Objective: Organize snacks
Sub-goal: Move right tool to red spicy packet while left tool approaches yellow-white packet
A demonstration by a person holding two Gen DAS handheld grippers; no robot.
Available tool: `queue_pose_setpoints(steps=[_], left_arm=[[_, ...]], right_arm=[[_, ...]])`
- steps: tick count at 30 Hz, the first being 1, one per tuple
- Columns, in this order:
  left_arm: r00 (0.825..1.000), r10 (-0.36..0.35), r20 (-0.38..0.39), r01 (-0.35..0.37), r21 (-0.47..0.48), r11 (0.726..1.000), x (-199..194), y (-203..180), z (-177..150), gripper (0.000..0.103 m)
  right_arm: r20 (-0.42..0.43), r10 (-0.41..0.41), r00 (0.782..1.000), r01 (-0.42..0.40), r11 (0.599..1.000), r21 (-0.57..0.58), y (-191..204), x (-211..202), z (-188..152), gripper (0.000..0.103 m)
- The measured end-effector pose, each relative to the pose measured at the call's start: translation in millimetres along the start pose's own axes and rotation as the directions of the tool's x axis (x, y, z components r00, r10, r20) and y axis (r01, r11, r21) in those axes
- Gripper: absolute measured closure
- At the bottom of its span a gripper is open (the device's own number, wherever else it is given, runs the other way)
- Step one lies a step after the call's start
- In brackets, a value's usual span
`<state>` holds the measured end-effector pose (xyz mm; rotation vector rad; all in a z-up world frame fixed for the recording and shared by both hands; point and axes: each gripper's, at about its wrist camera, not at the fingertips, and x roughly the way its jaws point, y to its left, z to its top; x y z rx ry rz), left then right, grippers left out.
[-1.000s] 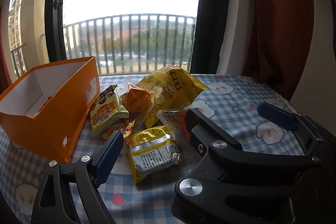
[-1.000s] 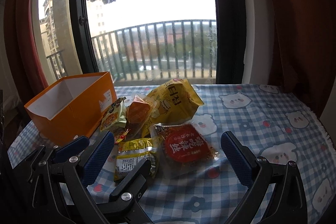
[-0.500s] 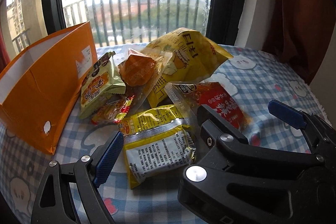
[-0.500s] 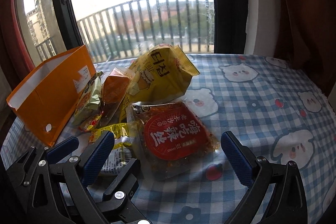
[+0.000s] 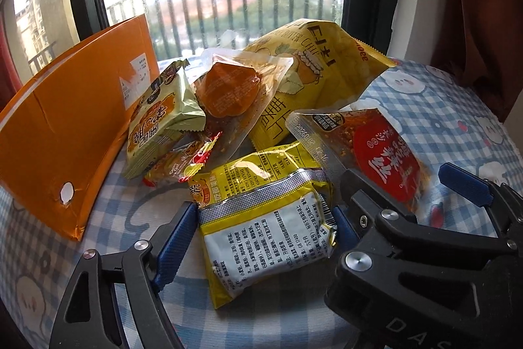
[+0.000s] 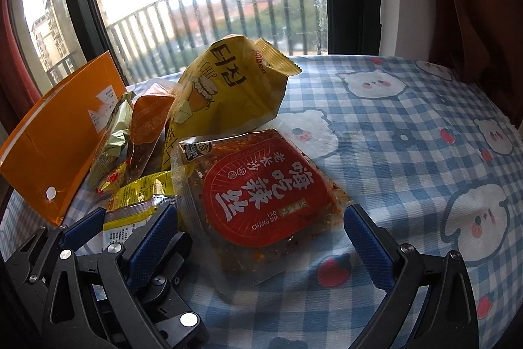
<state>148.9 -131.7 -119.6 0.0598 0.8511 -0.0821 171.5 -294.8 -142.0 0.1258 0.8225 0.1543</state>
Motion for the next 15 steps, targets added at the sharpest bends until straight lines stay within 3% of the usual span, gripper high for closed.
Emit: queue_pose_setpoints(steps=[7,11,15], left_arm=[[1.0,0.011,-0.014,-0.011,-0.014,1.0,6,3,7,0.02],[1.0,0.015,-0.015,-0.015,-0.024,1.0,11,2,8,0.017],[0.998,-0.002,-0.065,-0.002,-0.053,0.999,22,6,9,0.016]], right_arm=[[-0.017,-0.026,1.0,0.026,0.999,-0.026,5,11,8,0.001],[-0.046,-0.001,0.999,0.0,1.0,-0.028,8,22,12,0.001],[-0.063,0.009,0.998,-0.009,1.0,-0.013,5,26,14,0.0]])
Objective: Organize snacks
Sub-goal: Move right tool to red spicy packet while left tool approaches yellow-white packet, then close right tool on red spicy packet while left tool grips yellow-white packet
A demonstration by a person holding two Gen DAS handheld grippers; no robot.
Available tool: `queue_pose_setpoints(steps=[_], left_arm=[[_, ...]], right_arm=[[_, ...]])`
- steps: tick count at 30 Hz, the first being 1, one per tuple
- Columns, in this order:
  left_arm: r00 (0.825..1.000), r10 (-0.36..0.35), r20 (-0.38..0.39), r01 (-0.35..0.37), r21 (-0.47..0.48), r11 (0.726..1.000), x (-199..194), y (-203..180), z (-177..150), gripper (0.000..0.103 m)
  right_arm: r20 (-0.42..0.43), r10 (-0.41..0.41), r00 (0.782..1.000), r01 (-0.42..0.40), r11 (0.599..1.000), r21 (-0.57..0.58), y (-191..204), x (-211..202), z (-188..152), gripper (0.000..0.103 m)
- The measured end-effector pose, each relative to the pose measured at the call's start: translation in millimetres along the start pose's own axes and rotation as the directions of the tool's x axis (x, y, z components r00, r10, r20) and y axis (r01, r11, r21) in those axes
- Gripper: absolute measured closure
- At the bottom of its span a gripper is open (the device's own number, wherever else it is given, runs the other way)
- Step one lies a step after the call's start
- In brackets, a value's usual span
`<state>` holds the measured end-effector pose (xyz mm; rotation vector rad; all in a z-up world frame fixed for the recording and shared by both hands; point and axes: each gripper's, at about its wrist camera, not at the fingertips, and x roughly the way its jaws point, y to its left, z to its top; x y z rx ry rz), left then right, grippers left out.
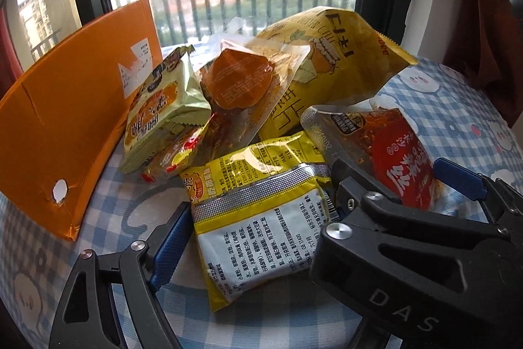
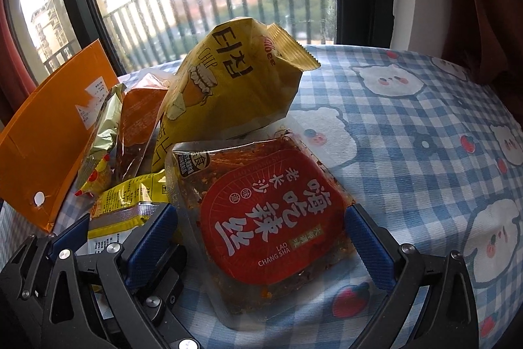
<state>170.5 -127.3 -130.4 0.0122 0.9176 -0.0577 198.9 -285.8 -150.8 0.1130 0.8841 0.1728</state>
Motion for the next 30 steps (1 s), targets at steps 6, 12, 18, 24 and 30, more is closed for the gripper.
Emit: queue_pose_setpoints(steps=[6,12,18,24,30], left_arm=[[1.0,-0.004,0.006,0.004,-0.008,1.0,-1,0,-1,0.02],[1.0,-0.011,0.012,0.011,0.013,1.0,-5,-2,-5,0.023],[0.999,-0.035,0.015,0.035,0.019,0.999,-15,1,-13,0.024],[0.997,-0.069,0.019,0.069,0.024,0.997,-27,3,-24,0.024],[0.995,-0.083,0.054,0.082,0.024,0.996,-43,8,-32,0.024]], right_arm=[[0.008,0.025,1.0,-0.025,1.0,-0.016,4,-2,-1,0.015],[0.031,0.057,0.998,-0.055,0.997,-0.051,10,-9,-5,0.047],[0.047,0.057,0.997,-0.055,0.997,-0.045,11,-17,-11,0.072],[0.069,0.056,0.996,-0.057,0.998,0.004,13,-30,-23,0.082],[0.091,0.06,0.994,-0.064,0.997,0.04,18,-46,-33,0.083]])
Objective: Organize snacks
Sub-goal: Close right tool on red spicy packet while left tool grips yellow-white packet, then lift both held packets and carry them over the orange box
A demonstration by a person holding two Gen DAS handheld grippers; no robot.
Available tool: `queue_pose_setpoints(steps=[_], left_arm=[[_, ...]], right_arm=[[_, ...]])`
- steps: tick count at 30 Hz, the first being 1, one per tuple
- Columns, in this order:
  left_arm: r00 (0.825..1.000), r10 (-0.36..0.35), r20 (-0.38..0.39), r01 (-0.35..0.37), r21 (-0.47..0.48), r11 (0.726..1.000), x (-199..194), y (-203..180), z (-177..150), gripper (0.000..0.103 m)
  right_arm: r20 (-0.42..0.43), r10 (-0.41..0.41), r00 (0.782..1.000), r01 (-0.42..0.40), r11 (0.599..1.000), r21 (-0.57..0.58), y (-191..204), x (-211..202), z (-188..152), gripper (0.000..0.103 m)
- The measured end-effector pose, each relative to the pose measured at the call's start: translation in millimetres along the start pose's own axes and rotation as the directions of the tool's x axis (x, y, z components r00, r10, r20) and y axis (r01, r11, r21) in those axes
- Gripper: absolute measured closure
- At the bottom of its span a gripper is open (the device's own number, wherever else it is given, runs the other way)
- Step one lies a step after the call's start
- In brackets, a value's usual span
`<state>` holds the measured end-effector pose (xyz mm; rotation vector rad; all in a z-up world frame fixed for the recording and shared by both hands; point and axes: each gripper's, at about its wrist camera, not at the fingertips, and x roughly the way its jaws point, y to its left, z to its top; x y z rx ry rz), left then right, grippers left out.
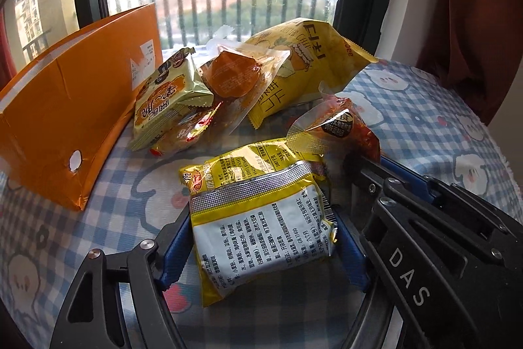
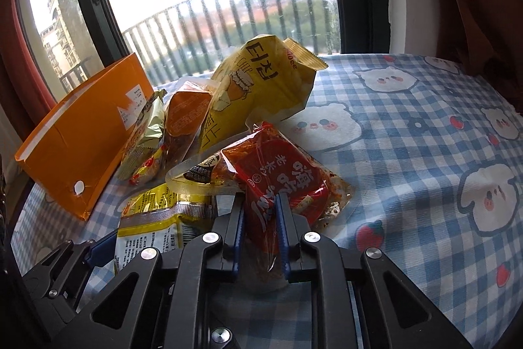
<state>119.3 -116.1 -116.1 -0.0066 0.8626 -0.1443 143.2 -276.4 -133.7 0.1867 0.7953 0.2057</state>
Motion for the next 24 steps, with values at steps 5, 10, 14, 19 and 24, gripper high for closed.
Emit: queue_pose_setpoints(steps=[5,10,14,19,24], left_arm=[[1.0,-0.009,0.022,0.009,-0.009,1.0,-12,6,-4,0.024],[0.999,-0.016,0.046,0.017,-0.013,1.0,-26,11,-8,0.024],[0.997,-0.024,0.074,0.025,-0.012,1.0,-36,11,-7,0.024],[0.993,-0.039,0.112,0.04,-0.001,0.999,-51,10,-5,0.025],[0.989,-0.048,0.142,0.046,0.019,0.999,-61,7,-2,0.025]], right_arm=[[0.011,0.003,1.0,-0.003,1.0,0.01,8,-12,-4,0.084],[0.037,0.004,0.999,-0.004,1.0,0.014,16,-24,-8,0.085],[0.066,-0.001,0.998,0.0,1.0,0.013,20,-35,-8,0.086],[0.115,-0.001,0.993,-0.002,1.0,0.022,24,-52,-7,0.087],[0.152,-0.002,0.988,-0.003,1.0,0.028,27,-66,-2,0.089]])
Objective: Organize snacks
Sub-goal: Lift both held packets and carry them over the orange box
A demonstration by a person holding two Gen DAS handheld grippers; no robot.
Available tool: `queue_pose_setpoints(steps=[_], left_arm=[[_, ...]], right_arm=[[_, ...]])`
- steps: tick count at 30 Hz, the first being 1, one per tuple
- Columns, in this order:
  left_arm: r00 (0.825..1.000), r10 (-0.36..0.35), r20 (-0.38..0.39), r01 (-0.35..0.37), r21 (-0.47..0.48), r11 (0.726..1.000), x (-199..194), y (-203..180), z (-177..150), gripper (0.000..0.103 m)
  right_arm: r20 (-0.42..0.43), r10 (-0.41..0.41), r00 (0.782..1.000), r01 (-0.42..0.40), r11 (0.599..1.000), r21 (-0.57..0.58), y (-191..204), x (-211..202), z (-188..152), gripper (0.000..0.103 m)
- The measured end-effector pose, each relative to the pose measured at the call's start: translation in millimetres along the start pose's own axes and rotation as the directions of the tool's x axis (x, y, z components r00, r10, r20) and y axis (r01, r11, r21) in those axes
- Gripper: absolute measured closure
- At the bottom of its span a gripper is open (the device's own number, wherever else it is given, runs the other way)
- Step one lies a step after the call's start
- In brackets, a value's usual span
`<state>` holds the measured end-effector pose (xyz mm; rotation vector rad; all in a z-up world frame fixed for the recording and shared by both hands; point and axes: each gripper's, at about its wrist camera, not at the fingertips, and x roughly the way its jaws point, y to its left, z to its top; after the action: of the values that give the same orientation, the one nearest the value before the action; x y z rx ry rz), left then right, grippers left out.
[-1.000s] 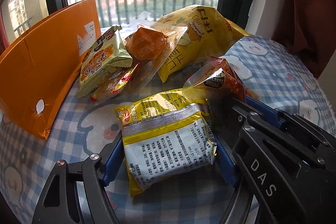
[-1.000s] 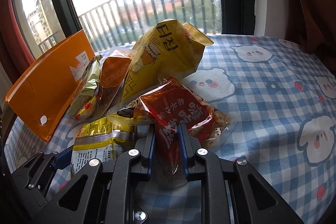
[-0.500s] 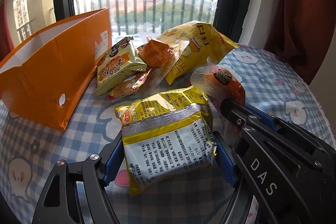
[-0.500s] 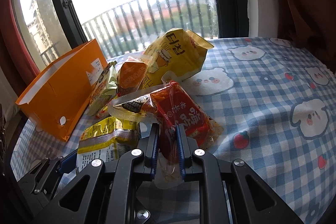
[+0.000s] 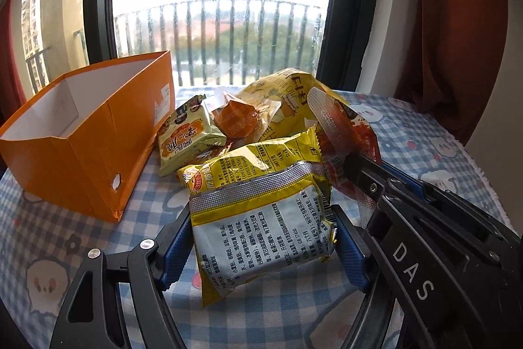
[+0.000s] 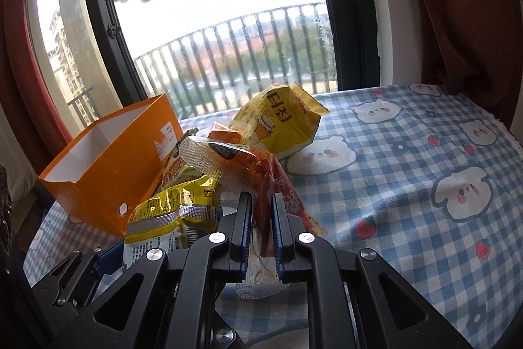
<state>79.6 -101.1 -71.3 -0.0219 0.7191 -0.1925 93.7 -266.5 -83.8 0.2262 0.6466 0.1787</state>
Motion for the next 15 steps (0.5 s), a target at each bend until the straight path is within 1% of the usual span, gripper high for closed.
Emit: queue_pose_setpoints(steps=[8,15], left_arm=[[0.998,-0.004,0.065,0.003,0.018,1.0,-18,0,11,0.025],[0.992,0.002,0.126,-0.006,0.034,0.999,-34,7,26,0.025]], right_arm=[[0.062,0.012,0.998,-0.011,1.0,-0.011,6,-18,12,0.09],[0.121,0.035,0.992,-0.033,0.999,-0.025,17,-32,27,0.09]])
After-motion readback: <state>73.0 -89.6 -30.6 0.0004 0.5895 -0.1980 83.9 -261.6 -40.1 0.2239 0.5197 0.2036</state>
